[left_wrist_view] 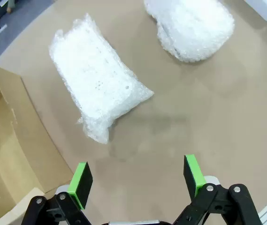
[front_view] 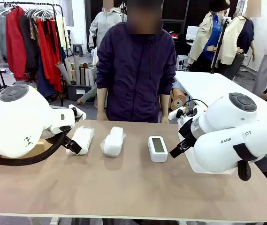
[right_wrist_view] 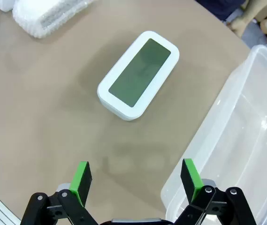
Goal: Separate and place wrapped and unwrapped clocks.
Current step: Pick up the Digital clock indicated by the person.
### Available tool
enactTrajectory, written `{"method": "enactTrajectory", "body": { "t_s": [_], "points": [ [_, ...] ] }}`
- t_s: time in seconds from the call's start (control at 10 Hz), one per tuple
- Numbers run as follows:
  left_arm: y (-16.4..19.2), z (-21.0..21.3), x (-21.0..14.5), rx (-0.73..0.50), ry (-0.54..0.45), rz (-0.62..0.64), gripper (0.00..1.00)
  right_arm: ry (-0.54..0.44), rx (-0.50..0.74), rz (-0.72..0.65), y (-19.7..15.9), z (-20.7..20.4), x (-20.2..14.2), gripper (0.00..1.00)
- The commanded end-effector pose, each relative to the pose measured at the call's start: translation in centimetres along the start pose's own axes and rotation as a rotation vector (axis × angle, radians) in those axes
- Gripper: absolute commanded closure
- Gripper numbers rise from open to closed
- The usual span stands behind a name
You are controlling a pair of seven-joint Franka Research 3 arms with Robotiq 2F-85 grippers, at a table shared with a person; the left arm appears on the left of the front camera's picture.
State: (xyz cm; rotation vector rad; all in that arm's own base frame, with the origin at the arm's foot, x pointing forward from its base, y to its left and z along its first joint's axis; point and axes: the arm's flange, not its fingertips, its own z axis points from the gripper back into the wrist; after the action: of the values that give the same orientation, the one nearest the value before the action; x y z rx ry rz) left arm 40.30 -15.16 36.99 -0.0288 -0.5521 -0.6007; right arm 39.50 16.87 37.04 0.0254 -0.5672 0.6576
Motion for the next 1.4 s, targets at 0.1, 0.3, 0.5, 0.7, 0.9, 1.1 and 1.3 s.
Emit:
{"method": "enactTrajectory", "body": {
  "t_s": [0.1,0.3,0.5,0.7,0.9,1.1,1.3],
  "points": [
    [0.0,0.01,0.01,0.0,0.0,0.0,0.0,0.0,0.0,0.0,0.0,0.0,0.0,0.0],
    [0.0,0.01,0.01,0.0,0.0,0.0,0.0,0.0,0.0,0.0,0.0,0.0,0.0,0.0],
    [0.0,0.01,0.01,0.0,0.0,0.0,0.0,0.0,0.0,0.0,0.0,0.0,0.0,0.0],
    [0.0,0.01,0.01,0.0,0.0,0.0,0.0,0.0,0.0,0.0,0.0,0.0,0.0,0.0],
    [0.0,0.01,0.01,0.0,0.0,0.0,0.0,0.0,0.0,0.0,0.0,0.0,0.0,0.0],
    [0.0,0.01,0.01,0.0,0.0,0.0,0.0,0.0,0.0,0.0,0.0,0.0,0.0,0.0],
    [0.0,0.01,0.01,0.0,0.0,0.0,0.0,0.0,0.0,0.0,0.0,0.0,0.0,0.0]
  ]
}}
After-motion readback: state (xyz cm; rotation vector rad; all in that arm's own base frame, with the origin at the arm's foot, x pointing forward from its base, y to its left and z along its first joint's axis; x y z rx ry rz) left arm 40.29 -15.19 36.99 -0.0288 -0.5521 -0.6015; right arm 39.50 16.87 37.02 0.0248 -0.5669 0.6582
